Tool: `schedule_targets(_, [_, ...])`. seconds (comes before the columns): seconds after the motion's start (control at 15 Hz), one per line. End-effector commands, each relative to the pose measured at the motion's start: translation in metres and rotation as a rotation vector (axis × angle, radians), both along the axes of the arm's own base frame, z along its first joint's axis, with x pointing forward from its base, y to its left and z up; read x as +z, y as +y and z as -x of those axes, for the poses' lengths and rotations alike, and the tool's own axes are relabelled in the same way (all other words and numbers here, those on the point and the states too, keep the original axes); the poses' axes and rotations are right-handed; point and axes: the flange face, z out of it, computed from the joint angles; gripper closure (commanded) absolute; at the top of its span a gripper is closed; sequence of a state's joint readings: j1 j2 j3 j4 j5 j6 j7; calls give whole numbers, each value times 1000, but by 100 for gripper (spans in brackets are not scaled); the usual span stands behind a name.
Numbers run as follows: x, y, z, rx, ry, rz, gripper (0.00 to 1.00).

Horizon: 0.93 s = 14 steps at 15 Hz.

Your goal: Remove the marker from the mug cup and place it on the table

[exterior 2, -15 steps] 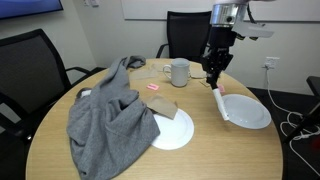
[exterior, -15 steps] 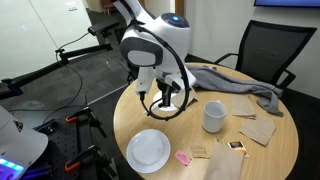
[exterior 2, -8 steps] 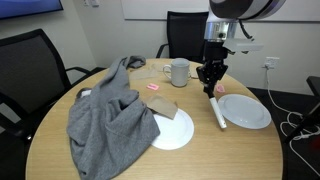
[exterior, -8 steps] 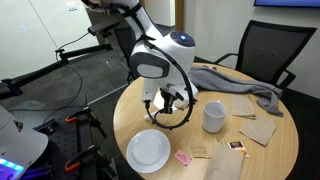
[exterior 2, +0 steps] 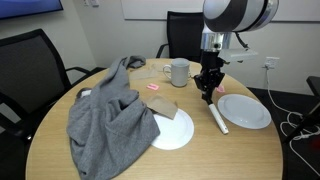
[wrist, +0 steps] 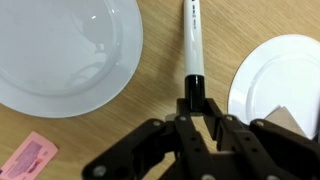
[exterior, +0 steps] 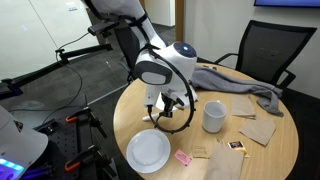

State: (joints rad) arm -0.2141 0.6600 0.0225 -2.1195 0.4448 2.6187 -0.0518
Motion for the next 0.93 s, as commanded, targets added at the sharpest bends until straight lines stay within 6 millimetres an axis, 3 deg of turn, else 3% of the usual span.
schedule_targets(0.0, [-6, 0, -6, 9, 6, -14, 53])
schedule_targets(0.2, [-2, 7, -6, 32, 0, -6, 32])
schedule_targets(0.47, [27, 29, 1, 99, -31, 2, 3])
schedule_targets(0.87, [95, 53, 23, 184, -101, 77, 0])
